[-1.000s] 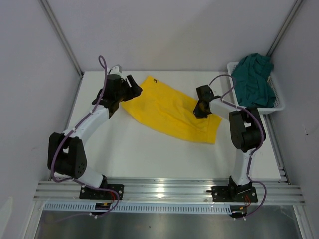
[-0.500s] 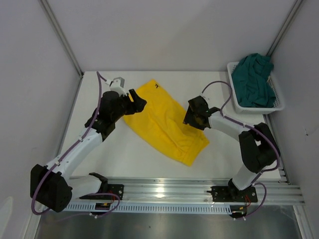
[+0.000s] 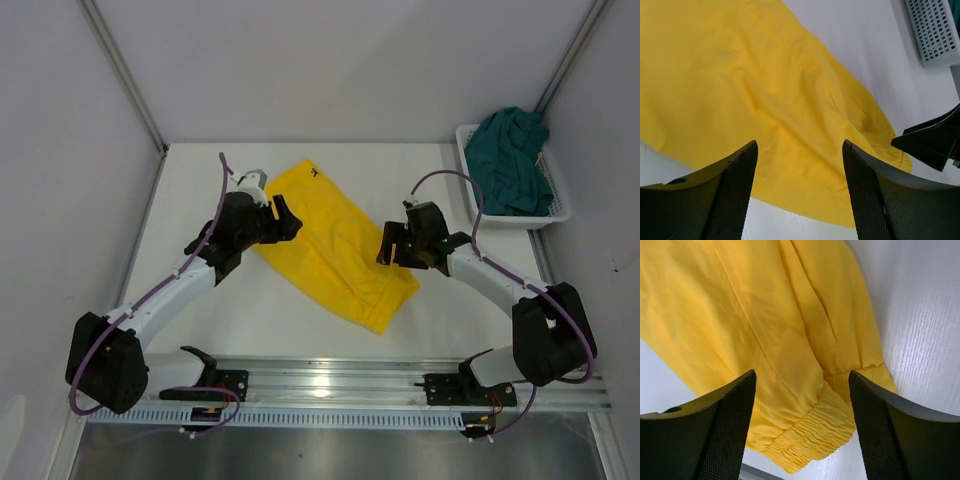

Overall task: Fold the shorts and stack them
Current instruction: Fold the shorts

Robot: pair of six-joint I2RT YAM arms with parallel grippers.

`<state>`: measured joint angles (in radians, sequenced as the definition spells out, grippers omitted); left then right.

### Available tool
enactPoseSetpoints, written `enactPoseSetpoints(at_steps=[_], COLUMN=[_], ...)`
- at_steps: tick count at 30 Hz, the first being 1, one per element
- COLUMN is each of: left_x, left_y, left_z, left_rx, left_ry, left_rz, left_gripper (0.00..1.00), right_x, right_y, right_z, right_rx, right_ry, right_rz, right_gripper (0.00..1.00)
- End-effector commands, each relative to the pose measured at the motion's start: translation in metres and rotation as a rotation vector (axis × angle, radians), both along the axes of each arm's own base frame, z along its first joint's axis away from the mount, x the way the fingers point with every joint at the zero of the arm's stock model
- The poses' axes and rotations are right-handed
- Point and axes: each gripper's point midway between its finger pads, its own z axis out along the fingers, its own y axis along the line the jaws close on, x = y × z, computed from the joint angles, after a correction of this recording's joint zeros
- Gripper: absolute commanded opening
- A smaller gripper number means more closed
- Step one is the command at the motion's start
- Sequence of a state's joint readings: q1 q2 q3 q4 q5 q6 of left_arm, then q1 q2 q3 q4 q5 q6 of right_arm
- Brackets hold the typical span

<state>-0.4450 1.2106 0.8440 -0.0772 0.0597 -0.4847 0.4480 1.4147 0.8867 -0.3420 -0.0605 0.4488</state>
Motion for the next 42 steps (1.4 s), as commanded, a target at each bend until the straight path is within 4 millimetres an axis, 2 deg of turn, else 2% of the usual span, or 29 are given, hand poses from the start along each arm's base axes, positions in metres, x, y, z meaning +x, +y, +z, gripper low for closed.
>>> enactPoseSetpoints(at_steps=[1,4,5,8,12,16,19,20,22,23,26,30,31,33,34,35,37,38,39,40,42], left_x=[0.002,0.003,0.004,0.003,0.004,0.004,0.003,0.002,0.001,0.001,0.001,0.001,0.000,0.001,0.001,0.001,0.001,0.000,0.001,0.001,0.002], left_y=[-0.004,-0.006,-0.007,-0.006,-0.002,0.000,0.000,-0.001,0.000,0.001,0.002,0.003,0.003,0.005,0.004,0.004,0.005,0.006,0.007,0.007,0.007], left_z=[-0.002,-0.001,0.000,0.000,-0.001,-0.004,-0.005,-0.003,-0.001,-0.001,0.002,0.002,0.000,-0.002,-0.004,-0.004,-0.001,-0.002,-0.001,-0.001,-0.004], left_rx=[0.005,0.003,0.003,0.009,0.028,0.037,0.039,0.036,0.037,0.040,0.040,0.043,0.046,0.050,0.051,0.051,0.047,0.046,0.046,0.046,0.050], left_ry=[-0.016,-0.015,-0.015,-0.013,-0.009,-0.001,0.008,0.006,0.002,0.001,-0.003,-0.004,0.000,0.004,0.007,0.009,0.003,0.007,0.002,0.002,0.009], left_rz=[-0.022,-0.026,-0.027,-0.023,-0.009,0.002,-0.003,-0.007,-0.005,0.001,0.002,0.005,0.006,0.012,0.009,0.013,0.020,0.025,0.029,0.031,0.032], left_gripper=[0.71,0.71,0.71,0.71,0.71,0.71,0.71,0.71,0.71,0.71,0.71,0.71,0.71,0.71,0.71,0.71,0.71,0.71,0.71,0.71,0.71], right_x=[-0.006,-0.011,-0.015,-0.019,-0.023,-0.026,-0.030,-0.031,-0.031,-0.031,-0.029,-0.028,-0.027,-0.026,-0.027,-0.032,-0.031,-0.031,-0.035,-0.033,-0.036], right_y=[0.003,0.008,0.011,0.019,0.023,0.022,0.022,0.023,0.024,0.025,0.030,0.034,0.033,0.030,0.026,0.020,0.009,0.002,-0.010,-0.024,-0.041], right_z=[0.001,-0.010,-0.013,-0.012,-0.013,-0.025,-0.030,-0.030,-0.028,-0.027,-0.011,0.023,0.038,0.051,0.066,0.056,0.067,0.061,0.043,0.035,0.009], right_rx=[0.001,0.001,0.006,0.024,0.006,-0.050,-0.077,-0.077,-0.077,-0.074,-0.048,-0.016,0.007,0.034,0.070,0.079,0.162,0.167,0.148,0.147,0.112], right_ry=[-0.020,0.004,0.009,0.000,0.005,0.025,0.033,0.031,0.027,0.026,-0.007,-0.088,-0.132,-0.185,-0.236,-0.229,-0.272,-0.266,-0.236,-0.214,-0.144], right_rz=[0.116,0.144,0.160,0.185,0.215,0.220,0.225,0.231,0.231,0.228,0.229,0.204,0.189,0.153,0.114,0.092,-0.004,-0.047,-0.101,-0.191,-0.259], right_gripper=[0.76,0.72,0.67,0.63,0.61,0.66,0.46,0.35,0.20,0.01,0.00,0.00,0.00,0.00,0.00,0.00,0.00,0.00,0.00,0.00,0.00])
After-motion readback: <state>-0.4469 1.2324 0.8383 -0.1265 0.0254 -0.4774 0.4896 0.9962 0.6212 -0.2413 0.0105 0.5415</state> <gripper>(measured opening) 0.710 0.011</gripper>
